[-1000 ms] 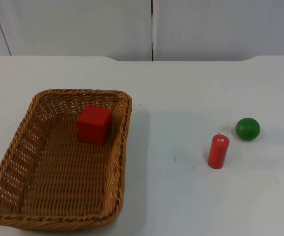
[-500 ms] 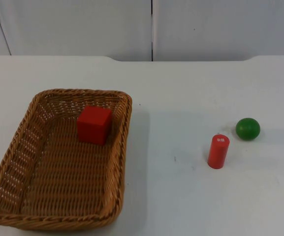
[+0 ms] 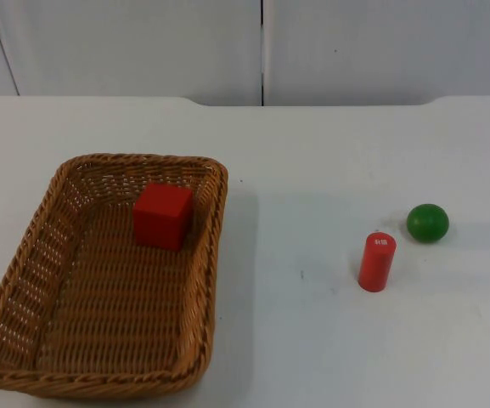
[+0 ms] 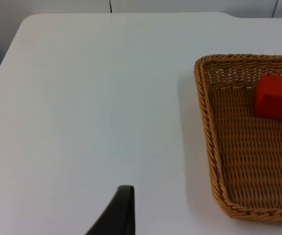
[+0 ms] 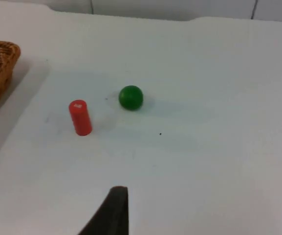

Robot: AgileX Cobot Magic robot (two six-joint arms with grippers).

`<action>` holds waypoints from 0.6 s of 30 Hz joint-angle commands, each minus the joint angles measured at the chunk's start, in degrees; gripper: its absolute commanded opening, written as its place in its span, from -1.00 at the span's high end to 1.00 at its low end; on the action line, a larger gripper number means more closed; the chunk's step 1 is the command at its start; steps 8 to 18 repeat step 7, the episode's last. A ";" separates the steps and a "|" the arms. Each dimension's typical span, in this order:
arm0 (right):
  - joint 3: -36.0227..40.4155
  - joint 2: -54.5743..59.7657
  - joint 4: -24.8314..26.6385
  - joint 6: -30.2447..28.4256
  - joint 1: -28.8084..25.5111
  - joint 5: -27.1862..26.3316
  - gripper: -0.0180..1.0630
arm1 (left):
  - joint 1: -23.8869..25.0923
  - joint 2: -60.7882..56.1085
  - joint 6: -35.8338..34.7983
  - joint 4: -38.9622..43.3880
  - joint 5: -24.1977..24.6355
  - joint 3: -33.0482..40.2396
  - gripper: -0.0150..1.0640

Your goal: Pick up the basket with the left hand and place the object to the left of the red cylinder into the basket with the right hand.

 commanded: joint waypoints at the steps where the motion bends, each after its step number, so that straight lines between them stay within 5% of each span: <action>1: 0.35 -0.17 0.11 -0.44 -2.70 -0.50 -0.99 | 0.01 -0.20 0.04 0.44 -0.27 0.22 -0.98; 6: 0.35 -0.17 0.11 -0.44 -7.16 -0.50 -0.99 | 0.01 -0.20 0.04 0.44 -0.27 0.22 -0.98; 18: 0.35 -0.17 0.11 -0.44 -7.16 -0.50 -0.99 | 0.01 -0.20 0.04 0.44 -0.27 0.22 -0.98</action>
